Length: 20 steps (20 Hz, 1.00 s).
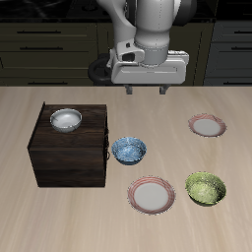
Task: Place the blue bowl onto the plate that is on the left side of the table
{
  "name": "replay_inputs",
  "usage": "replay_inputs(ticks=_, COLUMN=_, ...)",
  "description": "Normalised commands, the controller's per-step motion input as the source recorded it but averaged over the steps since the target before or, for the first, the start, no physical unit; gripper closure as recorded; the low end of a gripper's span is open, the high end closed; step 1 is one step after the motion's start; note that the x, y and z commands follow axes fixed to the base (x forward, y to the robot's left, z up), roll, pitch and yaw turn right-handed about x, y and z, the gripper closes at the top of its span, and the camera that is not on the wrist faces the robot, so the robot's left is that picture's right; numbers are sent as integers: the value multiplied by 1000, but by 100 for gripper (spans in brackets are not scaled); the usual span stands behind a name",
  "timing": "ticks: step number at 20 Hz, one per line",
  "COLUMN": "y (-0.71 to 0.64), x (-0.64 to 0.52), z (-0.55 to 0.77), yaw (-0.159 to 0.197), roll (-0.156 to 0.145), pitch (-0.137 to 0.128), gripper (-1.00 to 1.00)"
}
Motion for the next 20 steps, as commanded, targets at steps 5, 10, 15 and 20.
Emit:
replay_inputs(ticks=5, y=53, x=147, z=-101, yaw=11, roll=-4, pitch=5, gripper=-100)
replay_inputs(ticks=10, y=11, x=106, z=-114, yaw=16, roll=-9, pitch=1, gripper=-100)
replay_inputs(ticks=15, y=71, x=59, z=-334, yaw=21, roll=1, pitch=29, gripper=-100)
replay_inputs(ticks=20, y=80, x=68, z=-307, yaw=12, roll=-2, pitch=29, gripper=-100)
